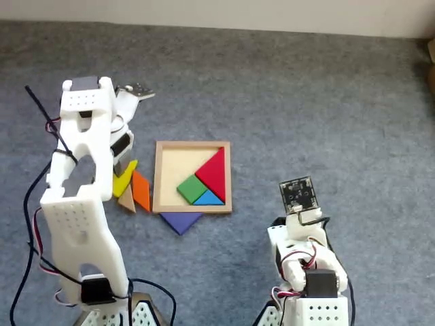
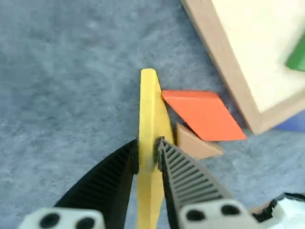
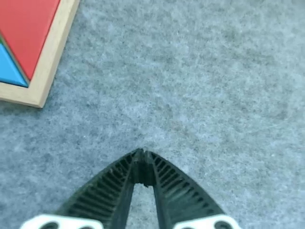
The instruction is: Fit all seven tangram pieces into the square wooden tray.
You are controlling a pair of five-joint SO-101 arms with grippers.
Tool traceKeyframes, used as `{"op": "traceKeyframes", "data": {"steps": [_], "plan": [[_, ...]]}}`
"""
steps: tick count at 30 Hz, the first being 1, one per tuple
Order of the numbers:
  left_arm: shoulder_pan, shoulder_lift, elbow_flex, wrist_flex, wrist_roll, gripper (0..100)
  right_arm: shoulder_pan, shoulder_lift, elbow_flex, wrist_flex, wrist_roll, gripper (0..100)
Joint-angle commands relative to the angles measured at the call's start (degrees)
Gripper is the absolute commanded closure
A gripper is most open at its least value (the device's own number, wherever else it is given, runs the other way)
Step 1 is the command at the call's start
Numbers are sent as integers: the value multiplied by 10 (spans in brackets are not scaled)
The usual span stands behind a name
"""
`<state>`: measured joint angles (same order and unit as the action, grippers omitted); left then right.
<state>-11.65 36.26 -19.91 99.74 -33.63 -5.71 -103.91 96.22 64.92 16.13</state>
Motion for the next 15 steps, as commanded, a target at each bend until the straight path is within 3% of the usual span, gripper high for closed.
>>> {"op": "traceKeyframes", "data": {"steps": [1, 15], "plan": [[26, -44, 54, 4, 5, 955, 10, -7, 76, 1, -4, 988], [76, -131, 172, -31, 47, 951, 12, -7, 76, 1, -4, 988]]}}
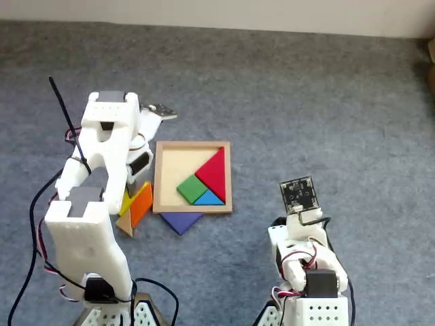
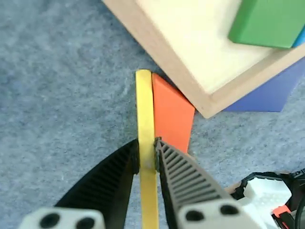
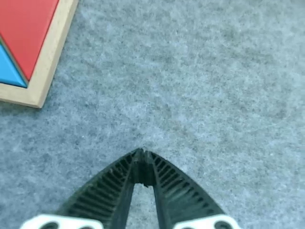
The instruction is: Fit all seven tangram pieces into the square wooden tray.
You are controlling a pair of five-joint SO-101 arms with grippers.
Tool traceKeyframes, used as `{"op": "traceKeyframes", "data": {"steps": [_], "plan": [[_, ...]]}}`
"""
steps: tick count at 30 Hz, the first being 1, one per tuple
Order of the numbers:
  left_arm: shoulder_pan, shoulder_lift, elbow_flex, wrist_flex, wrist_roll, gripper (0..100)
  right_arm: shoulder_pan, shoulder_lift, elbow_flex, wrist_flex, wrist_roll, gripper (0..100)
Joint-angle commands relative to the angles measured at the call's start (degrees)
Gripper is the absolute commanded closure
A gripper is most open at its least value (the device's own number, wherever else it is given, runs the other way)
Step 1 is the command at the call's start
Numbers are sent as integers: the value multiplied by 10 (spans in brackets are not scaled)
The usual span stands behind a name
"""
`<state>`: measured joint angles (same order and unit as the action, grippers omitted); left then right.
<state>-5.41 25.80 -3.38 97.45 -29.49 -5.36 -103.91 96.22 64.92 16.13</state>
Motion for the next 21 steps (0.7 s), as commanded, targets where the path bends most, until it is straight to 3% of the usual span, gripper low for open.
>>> {"op": "traceKeyframes", "data": {"steps": [1, 21], "plan": [[14, -27, 11, -8, 5, 950, 8, -7, 76, 1, -4, 988], [59, -36, 102, -47, 5, 960, 8, -7, 76, 1, -4, 988]]}}
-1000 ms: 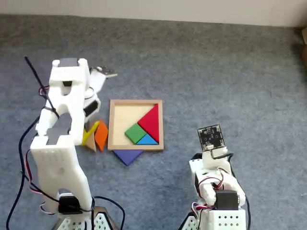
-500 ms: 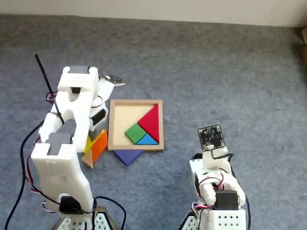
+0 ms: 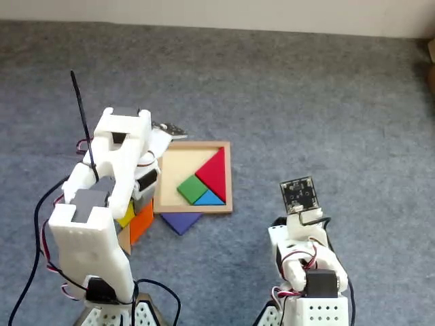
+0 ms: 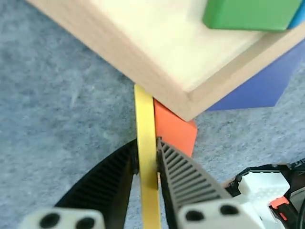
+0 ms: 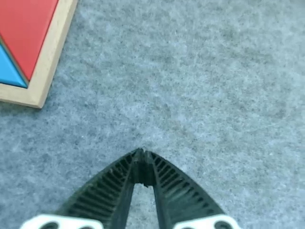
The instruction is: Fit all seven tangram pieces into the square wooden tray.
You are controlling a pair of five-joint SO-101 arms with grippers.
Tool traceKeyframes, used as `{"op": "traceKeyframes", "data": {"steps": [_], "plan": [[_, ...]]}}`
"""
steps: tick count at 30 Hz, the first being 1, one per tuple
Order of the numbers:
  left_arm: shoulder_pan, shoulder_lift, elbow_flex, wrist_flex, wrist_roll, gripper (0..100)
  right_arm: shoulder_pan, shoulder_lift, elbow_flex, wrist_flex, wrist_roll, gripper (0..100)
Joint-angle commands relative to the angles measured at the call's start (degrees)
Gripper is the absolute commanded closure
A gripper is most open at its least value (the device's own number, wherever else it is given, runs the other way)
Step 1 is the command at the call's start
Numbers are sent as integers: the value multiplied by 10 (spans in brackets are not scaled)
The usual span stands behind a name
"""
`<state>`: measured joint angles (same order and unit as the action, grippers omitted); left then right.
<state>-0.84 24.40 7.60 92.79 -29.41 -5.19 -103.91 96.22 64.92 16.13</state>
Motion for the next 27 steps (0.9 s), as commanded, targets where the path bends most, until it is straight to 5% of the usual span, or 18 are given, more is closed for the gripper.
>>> {"op": "traceKeyframes", "data": {"steps": [1, 13, 27], "plan": [[12, -27, -20, 0, 4, 977, 7, -7, 76, 1, -4, 988], [21, -138, -167, 72, 32, 995, 7, -7, 76, 1, -4, 988], [127, -35, -300, 69, 33, 995, 7, -7, 76, 1, -4, 988]]}}
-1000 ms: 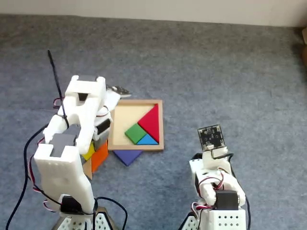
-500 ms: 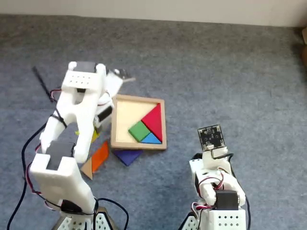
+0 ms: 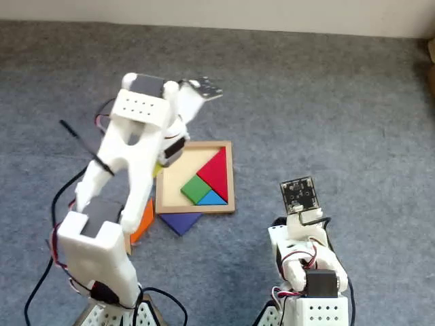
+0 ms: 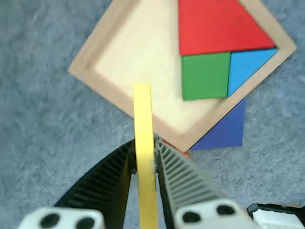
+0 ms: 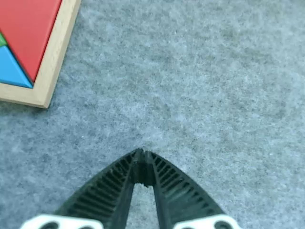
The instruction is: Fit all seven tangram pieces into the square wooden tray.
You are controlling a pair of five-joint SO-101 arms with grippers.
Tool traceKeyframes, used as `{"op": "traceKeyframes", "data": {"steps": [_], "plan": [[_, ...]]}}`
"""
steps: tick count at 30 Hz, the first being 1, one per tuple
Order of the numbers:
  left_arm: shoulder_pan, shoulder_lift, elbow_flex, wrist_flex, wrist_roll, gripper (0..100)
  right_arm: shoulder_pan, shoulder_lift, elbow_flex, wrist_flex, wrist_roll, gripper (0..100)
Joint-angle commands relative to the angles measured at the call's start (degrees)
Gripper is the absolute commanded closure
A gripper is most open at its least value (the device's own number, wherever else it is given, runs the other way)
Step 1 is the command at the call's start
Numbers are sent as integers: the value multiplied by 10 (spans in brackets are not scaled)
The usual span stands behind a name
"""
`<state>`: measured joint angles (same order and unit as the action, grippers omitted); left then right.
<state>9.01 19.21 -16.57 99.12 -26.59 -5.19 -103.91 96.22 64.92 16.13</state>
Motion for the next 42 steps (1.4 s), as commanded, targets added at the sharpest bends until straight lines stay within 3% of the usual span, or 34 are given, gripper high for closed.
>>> {"op": "traceKeyframes", "data": {"steps": [1, 14, 17, 22, 30, 42], "plan": [[37, 36, -75, 5, 5, 995, 7, -7, 76, 1, -4, 988], [111, 204, -240, 7, 25, 995, 7, -7, 76, 0, -4, 988], [106, 233, -269, 8, 23, 965, 7, -7, 76, 0, -4, 988], [98, 252, -277, 4, 25, 794, 7, -7, 76, 0, -4, 988], [48, 256, -343, 6, 22, 786, 7, -7, 76, 0, -4, 988], [29, 251, -335, 18, 26, 786, 7, -7, 76, 0, -4, 988]]}}
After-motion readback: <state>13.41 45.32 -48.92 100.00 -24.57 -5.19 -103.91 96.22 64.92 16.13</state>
